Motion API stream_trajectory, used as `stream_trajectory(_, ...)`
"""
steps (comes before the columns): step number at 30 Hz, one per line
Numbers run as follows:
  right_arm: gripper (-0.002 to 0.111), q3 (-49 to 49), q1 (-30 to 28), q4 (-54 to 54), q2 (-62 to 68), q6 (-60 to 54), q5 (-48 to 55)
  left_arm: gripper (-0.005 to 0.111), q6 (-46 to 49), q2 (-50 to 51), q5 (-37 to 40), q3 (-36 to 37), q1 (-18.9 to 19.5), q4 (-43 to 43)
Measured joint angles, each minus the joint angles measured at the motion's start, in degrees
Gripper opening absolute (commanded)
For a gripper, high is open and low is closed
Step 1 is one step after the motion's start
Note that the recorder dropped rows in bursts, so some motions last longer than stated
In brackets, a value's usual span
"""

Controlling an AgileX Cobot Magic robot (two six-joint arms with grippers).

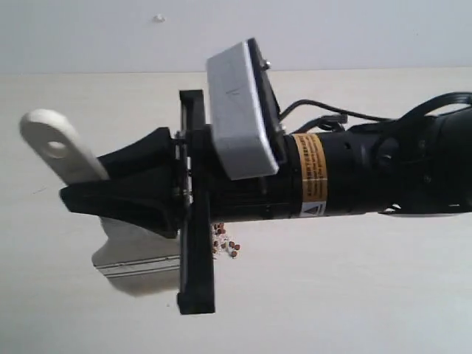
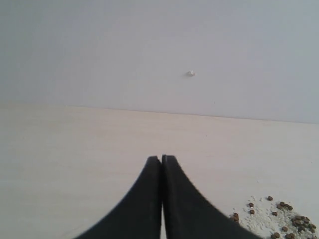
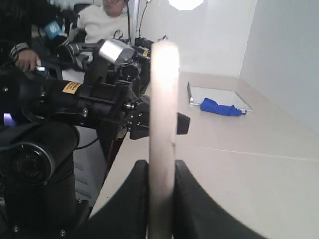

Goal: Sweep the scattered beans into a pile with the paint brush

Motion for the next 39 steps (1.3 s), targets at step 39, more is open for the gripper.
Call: stream_trajectory(39, 0.0, -8.6, -11.0, 10.2, 22.7, 1.8, -3.9, 0.0, 0.0, 0.0, 0.0, 0.0, 0.0, 0.0)
